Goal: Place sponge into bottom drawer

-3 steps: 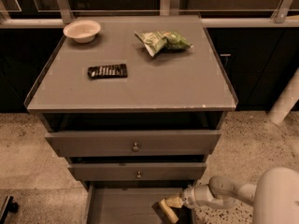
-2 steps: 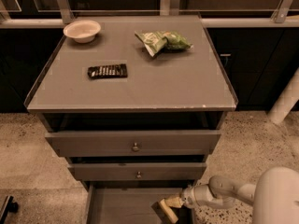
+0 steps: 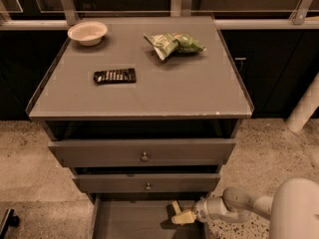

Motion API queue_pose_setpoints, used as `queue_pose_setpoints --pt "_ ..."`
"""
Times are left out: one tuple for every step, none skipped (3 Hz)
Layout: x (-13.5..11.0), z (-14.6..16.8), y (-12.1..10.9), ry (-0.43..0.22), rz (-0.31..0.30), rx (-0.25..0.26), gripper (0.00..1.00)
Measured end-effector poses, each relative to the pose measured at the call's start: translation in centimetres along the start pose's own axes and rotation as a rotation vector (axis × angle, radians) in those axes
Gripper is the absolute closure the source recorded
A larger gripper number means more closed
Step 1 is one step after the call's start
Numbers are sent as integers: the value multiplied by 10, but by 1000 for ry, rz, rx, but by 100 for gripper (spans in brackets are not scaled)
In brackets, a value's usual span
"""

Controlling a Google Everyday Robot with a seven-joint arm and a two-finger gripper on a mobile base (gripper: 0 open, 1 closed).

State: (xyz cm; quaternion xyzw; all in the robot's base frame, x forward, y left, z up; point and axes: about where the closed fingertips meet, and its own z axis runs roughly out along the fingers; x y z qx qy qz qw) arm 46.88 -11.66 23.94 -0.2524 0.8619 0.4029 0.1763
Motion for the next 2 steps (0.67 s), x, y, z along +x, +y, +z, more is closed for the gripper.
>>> queue_pose_setpoints --pt "0 0 0 0 0 0 0" --pt "0 0 0 0 0 0 0"
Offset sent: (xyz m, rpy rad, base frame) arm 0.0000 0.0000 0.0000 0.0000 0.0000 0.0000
